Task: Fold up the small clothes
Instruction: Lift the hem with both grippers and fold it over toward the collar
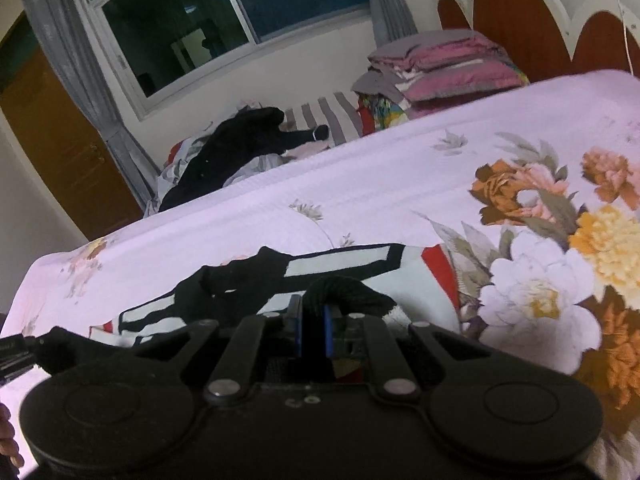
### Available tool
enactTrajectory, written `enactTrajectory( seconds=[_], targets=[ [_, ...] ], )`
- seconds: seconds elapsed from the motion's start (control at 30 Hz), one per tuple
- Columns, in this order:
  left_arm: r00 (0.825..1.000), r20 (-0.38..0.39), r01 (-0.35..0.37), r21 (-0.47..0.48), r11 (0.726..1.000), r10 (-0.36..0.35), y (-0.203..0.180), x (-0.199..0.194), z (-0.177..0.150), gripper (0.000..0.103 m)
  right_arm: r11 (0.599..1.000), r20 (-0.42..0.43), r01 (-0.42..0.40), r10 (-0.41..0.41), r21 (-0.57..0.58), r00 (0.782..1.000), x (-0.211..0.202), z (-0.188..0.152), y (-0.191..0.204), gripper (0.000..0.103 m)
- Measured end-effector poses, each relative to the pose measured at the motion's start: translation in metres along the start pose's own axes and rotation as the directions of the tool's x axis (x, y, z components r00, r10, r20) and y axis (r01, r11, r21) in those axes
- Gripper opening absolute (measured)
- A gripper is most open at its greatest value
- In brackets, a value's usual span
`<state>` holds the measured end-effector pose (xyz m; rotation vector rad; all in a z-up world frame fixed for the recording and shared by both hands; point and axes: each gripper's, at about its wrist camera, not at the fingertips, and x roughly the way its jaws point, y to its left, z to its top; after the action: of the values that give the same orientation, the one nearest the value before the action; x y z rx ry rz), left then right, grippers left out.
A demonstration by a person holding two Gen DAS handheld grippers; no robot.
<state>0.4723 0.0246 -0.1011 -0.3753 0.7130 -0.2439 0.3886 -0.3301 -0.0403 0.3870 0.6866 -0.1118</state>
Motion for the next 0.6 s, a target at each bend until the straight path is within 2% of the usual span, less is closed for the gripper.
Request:
enactTrajectory(
  seconds=[0.47,0.6],
  targets=[
    [0.991,-0.081,-0.11,0.008,0.994,0.11,0.001,0.057,0.007,0.006,0.993,-0.086,0.023,-0.012,0.119,0.996,0.065,0.009,-0.026,0.011],
    [0.99,-0.097,-0.101,0.002,0.995,0.101,-0.002,0.06,0.011,0.006,0.989,-0.097,0.026,-0.013,0.143,0.995,0.071,0.011,-0.03,0.017]
  ],
)
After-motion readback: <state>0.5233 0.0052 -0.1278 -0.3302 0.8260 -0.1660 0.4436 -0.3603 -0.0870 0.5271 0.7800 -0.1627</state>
